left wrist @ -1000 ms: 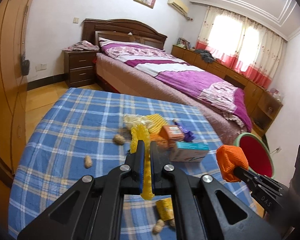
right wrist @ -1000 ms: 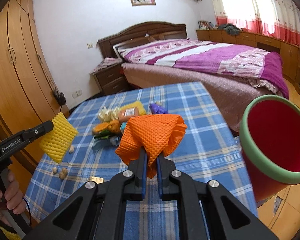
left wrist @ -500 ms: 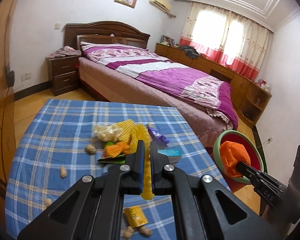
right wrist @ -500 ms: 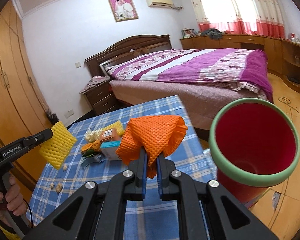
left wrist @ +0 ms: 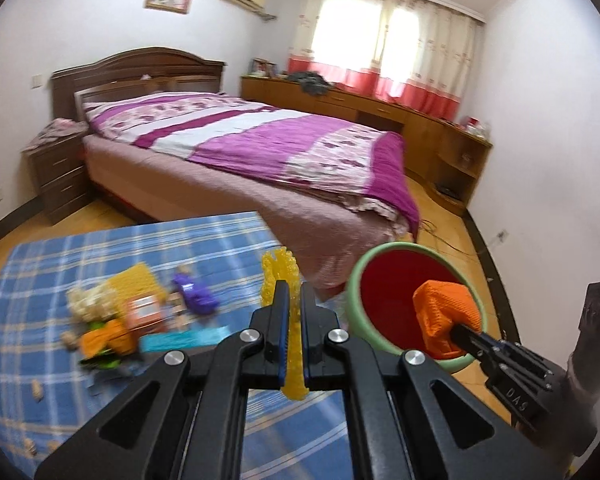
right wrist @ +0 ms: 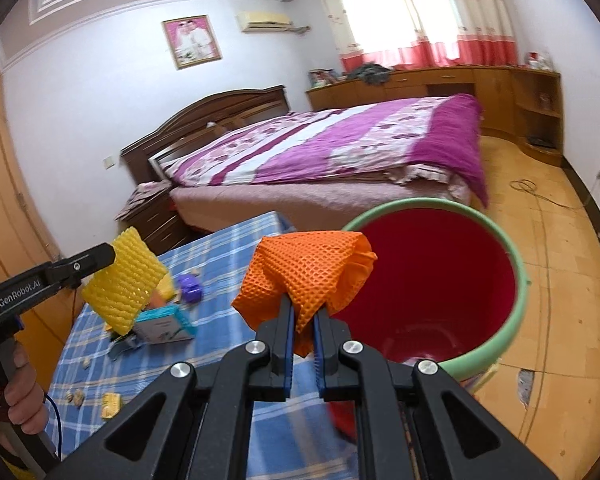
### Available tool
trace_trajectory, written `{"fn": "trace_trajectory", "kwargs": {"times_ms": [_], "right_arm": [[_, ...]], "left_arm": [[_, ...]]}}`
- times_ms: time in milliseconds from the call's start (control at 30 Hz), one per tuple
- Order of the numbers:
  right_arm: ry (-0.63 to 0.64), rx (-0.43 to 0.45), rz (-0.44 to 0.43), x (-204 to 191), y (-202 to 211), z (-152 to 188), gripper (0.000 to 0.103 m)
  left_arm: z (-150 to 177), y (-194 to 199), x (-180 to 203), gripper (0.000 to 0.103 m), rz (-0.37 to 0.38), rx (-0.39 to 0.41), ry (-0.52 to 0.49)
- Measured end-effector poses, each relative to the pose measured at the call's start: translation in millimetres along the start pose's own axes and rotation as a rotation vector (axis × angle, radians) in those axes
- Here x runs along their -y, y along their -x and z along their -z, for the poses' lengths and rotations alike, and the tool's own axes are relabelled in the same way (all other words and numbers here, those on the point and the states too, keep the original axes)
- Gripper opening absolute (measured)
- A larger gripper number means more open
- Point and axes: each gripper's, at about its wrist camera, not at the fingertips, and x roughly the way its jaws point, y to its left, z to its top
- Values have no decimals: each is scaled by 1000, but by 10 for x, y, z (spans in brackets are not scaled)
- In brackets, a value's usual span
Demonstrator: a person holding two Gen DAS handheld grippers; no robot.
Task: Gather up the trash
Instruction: 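Carry both held items over the red bucket and open both tools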
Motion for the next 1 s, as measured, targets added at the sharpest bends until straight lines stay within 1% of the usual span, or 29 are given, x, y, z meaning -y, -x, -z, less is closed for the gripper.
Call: {"fn": "trace_trajectory", "kwargs": {"times_ms": [200, 367, 433, 533, 667, 700, 833, 867, 900, 933, 967, 1000], "right_arm": [[-65, -1, 58, 430, -41, 1, 10], [-107, -10, 94, 696, -96, 27, 10], [-122, -13, 107, 788, -110, 44, 10], [-141, -18, 123, 898, -162, 44, 11], [-156, -25, 140, 982, -223, 60, 13], [-159, -26, 145, 1005, -237, 62, 15], [-167, -24, 156, 1059, -282, 69, 16], [-170, -23, 156, 1071, -286, 72, 17], [-173, -23, 155, 1080, -292, 74, 18], [-174, -23, 154, 1086, -290, 72, 20], [-173, -23, 155, 1087, -292, 72, 21], [-172, -23, 154, 1089, -292, 71, 22]], "left_arm": [[-79, -365, 431, 4, 74, -35, -44], [-54, -706, 705, 4, 127, -76, -66], [-31, -804, 800, 4, 136, -82, -84], [2, -987, 899, 4, 138, -101, -108], [40, -1233, 975, 4, 154, -147, -107], [43, -1266, 978, 4, 157, -154, -103], [53, -1335, 1017, 4, 181, -160, -103], [53, -1347, 1033, 8, 179, -162, -113], [58, -1346, 1047, 17, 175, -164, -118], [58, -1353, 1052, 23, 169, -164, -120], [59, -1352, 1051, 33, 164, -161, -118], [60, -1346, 1050, 39, 159, -158, -114]]}}
